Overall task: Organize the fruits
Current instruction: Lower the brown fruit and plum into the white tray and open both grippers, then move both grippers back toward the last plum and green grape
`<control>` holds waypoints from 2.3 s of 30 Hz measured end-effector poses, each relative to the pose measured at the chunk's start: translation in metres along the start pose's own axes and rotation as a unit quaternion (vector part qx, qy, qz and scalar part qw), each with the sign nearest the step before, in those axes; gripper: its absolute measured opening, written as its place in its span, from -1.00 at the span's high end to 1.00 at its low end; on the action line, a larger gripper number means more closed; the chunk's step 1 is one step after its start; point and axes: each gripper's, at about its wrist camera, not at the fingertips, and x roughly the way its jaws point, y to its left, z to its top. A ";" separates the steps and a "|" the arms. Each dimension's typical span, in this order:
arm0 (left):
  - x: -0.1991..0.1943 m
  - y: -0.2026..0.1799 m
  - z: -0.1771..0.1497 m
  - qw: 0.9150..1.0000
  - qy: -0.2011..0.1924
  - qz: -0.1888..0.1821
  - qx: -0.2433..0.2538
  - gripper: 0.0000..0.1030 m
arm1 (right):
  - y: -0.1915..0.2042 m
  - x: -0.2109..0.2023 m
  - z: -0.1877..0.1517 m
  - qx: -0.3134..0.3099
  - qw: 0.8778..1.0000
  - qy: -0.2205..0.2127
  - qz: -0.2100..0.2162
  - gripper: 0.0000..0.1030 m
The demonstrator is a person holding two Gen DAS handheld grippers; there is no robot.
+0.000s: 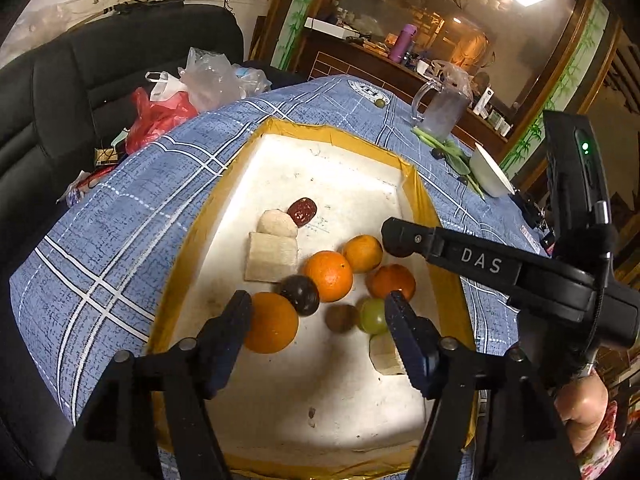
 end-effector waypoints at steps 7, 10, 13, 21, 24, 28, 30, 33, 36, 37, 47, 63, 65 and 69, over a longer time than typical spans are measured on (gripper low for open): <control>-0.004 -0.001 0.000 1.000 0.000 0.001 -0.007 -0.46 | 0.004 -0.024 0.000 -0.013 0.999 -0.030 -0.015 0.35; -0.006 -0.003 -0.001 1.000 -0.001 0.006 -0.007 -0.48 | 0.000 -0.038 -0.004 -0.010 0.999 -0.043 -0.019 0.34; -0.011 -0.012 -0.003 1.000 -0.007 0.013 0.005 -0.54 | -0.009 -0.054 -0.011 0.004 0.998 -0.055 -0.019 0.23; -0.028 -0.060 -0.015 0.988 -0.066 0.094 0.104 -0.71 | -0.023 -0.096 -0.042 0.012 0.994 -0.095 -0.048 0.12; -0.033 -0.074 -0.017 0.981 -0.083 0.115 0.129 -0.77 | -0.029 -0.111 -0.054 0.016 0.991 -0.114 -0.062 -0.05; -0.031 -0.087 -0.020 0.981 -0.072 0.110 0.142 -0.78 | -0.041 -0.122 -0.062 0.027 0.990 -0.124 -0.066 -0.07; -0.028 -0.093 -0.022 0.982 -0.064 0.107 0.146 -0.78 | -0.048 -0.127 -0.064 0.033 0.989 -0.127 -0.066 -0.07; -0.026 -0.102 -0.025 0.981 -0.058 0.105 0.153 -0.78 | -0.057 -0.134 -0.067 0.041 0.988 -0.133 -0.068 -0.07; -0.026 -0.109 -0.027 0.980 -0.055 0.102 0.160 -0.78 | -0.066 -0.140 -0.071 0.046 0.987 -0.137 -0.067 -0.10; -0.025 -0.112 -0.028 0.980 -0.054 0.102 0.162 -0.78 | -0.068 -0.142 -0.073 0.048 0.987 -0.138 -0.067 -0.13; -0.020 -0.132 -0.035 0.979 -0.037 0.091 0.181 -0.78 | -0.081 -0.152 -0.084 0.050 0.985 -0.144 -0.077 -0.18; -0.006 -0.189 -0.012 0.981 -0.015 -0.005 0.193 -0.78 | -0.220 -0.205 -0.116 0.154 0.959 -0.134 -0.199 -0.18; -0.001 -0.201 -0.012 0.979 -0.011 -0.014 0.201 -0.78 | -0.229 -0.207 -0.114 0.160 0.956 -0.134 -0.206 -0.18; 0.007 -0.219 -0.013 0.977 -0.010 -0.022 0.213 -0.78 | -0.251 -0.200 -0.105 0.171 0.954 -0.126 -0.210 -0.18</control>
